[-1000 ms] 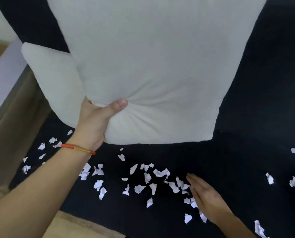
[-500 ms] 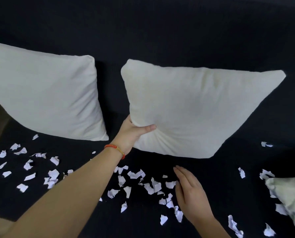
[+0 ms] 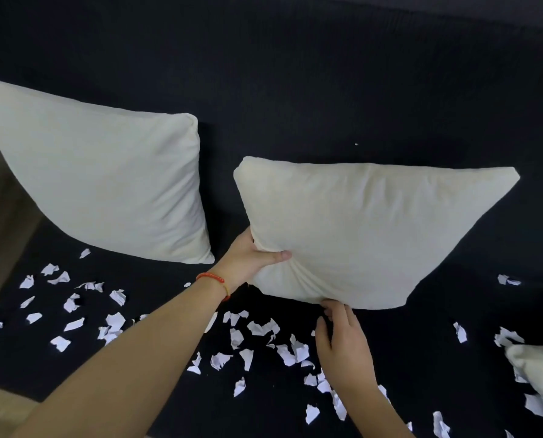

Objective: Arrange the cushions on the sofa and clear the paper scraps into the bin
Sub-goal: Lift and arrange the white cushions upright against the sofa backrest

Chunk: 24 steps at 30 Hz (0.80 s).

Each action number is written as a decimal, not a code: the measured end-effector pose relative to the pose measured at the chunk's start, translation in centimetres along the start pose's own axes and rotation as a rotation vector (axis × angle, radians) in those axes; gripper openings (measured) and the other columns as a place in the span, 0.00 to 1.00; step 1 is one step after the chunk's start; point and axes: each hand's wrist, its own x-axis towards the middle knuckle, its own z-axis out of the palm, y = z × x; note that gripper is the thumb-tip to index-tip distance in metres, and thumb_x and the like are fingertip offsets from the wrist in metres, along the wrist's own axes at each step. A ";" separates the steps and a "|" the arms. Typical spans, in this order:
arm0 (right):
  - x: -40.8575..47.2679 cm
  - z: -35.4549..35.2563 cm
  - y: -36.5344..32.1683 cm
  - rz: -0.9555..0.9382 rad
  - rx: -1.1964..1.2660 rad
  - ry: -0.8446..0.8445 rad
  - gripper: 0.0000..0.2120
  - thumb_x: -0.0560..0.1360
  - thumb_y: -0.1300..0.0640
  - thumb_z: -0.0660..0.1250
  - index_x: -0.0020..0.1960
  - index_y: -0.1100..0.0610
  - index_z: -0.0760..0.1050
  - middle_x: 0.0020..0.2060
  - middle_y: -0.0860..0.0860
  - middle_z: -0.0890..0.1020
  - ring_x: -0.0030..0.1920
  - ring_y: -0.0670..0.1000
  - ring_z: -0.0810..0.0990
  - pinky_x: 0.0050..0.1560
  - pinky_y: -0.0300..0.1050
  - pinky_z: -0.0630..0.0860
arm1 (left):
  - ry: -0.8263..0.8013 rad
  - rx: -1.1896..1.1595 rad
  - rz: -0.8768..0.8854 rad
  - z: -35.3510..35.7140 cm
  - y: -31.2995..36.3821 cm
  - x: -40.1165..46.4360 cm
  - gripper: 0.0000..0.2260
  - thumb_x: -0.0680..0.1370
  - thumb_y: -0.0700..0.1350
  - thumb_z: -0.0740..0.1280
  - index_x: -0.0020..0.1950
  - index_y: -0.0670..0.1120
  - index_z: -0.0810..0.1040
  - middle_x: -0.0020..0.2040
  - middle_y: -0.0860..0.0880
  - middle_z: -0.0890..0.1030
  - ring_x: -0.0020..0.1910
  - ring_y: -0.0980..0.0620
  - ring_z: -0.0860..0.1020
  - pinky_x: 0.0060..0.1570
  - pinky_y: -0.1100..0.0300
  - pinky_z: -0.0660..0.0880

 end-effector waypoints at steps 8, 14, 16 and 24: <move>0.8 -1.2 -2.9 -0.171 0.066 0.114 0.08 0.80 0.55 0.64 0.58 0.52 0.77 0.49 0.42 0.78 0.44 0.45 0.78 0.45 0.49 0.79 | 0.101 0.074 0.134 -0.4 1.2 -3.3 0.48 0.69 0.42 0.84 0.80 0.59 0.60 0.72 0.54 0.78 0.71 0.60 0.76 0.69 0.60 0.75; 3.1 -8.0 -1.0 0.191 0.457 0.582 0.32 0.79 0.52 0.70 0.78 0.58 0.61 0.76 0.53 0.65 0.77 0.49 0.65 0.79 0.51 0.63 | 0.181 0.001 0.247 1.7 6.2 -3.7 0.35 0.78 0.52 0.74 0.81 0.54 0.61 0.74 0.57 0.76 0.72 0.60 0.75 0.73 0.56 0.73; 5.0 -10.7 1.0 0.362 0.610 0.416 0.39 0.82 0.45 0.68 0.84 0.49 0.51 0.81 0.47 0.61 0.81 0.44 0.60 0.81 0.54 0.59 | 0.174 0.012 0.234 1.8 6.6 -4.1 0.34 0.80 0.53 0.72 0.82 0.56 0.59 0.74 0.59 0.75 0.73 0.61 0.74 0.74 0.54 0.72; 4.6 -12.2 1.3 0.182 0.790 0.175 0.35 0.80 0.42 0.70 0.81 0.42 0.57 0.70 0.35 0.74 0.68 0.36 0.75 0.63 0.36 0.72 | 0.207 0.073 0.210 3.9 7.9 -6.6 0.28 0.82 0.60 0.67 0.80 0.62 0.62 0.73 0.64 0.75 0.73 0.60 0.75 0.73 0.42 0.73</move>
